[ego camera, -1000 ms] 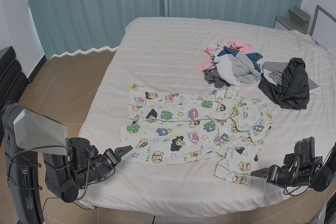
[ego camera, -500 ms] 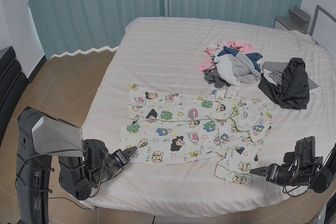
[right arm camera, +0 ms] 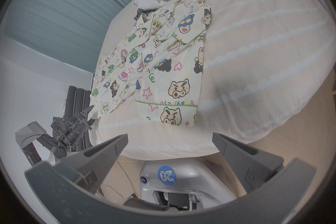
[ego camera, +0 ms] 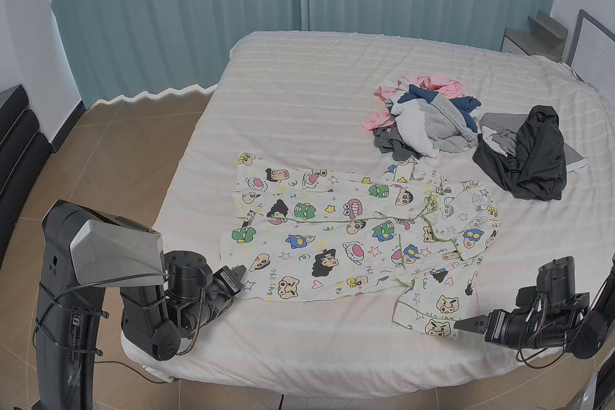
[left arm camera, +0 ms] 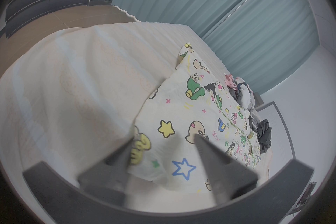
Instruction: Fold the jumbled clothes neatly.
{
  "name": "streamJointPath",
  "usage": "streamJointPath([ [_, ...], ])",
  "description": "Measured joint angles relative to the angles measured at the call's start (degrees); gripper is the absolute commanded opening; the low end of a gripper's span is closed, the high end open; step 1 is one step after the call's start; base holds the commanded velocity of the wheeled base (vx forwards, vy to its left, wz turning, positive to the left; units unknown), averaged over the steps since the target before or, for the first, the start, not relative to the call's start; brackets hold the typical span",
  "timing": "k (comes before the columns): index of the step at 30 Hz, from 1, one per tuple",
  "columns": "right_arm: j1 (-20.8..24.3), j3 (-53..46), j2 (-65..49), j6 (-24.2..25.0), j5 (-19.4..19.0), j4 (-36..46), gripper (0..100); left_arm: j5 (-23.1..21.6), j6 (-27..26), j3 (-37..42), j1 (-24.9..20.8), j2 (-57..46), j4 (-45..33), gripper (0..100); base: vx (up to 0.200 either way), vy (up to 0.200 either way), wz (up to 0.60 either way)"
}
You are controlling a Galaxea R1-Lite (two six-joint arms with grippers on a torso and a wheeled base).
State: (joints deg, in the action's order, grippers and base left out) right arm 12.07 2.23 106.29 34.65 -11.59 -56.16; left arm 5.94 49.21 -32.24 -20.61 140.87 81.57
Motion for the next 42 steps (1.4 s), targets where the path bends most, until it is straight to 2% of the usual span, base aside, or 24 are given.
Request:
streamJointPath([
  [8,0.05,-0.20,2.74,0.13,0.02,-0.77,100,0.20,-1.23,1.38,-0.27,0.55,0.62,0,0.000,0.000,0.00],
  [14,0.80,-0.41,8.12,0.63,1.77,-6.75,100,0.24,-1.67,2.43,0.46,0.55,2.21,0,0.000,0.000,0.00],
  [17,1.51,-0.52,11.48,1.58,3.94,-11.12,100,0.24,-1.87,2.93,1.00,0.44,2.54,0,0.000,0.000,0.00],
  [22,3.89,-0.89,19.35,3.75,8.18,-24.17,100,0.55,-2.83,4.49,1.63,0.06,3.56,0,0.000,0.000,0.00],
  [26,6.17,-1.13,25.71,4.82,11.62,-30.77,100,0.88,-4.06,6.69,1.90,-0.24,6.18,0,0.000,0.000,0.00],
  [31,7.85,-1.22,29.54,5.89,13.51,-31.70,100,1.23,-5.72,9.09,2.01,-0.46,7.36,0,0.000,0.000,0.00],
  [42,8.11,1.51,30.21,7.17,14.06,-31.72,100,1.34,-5.91,9.98,1.96,-0.57,7.41,0,0.000,0.000,0.00],
])
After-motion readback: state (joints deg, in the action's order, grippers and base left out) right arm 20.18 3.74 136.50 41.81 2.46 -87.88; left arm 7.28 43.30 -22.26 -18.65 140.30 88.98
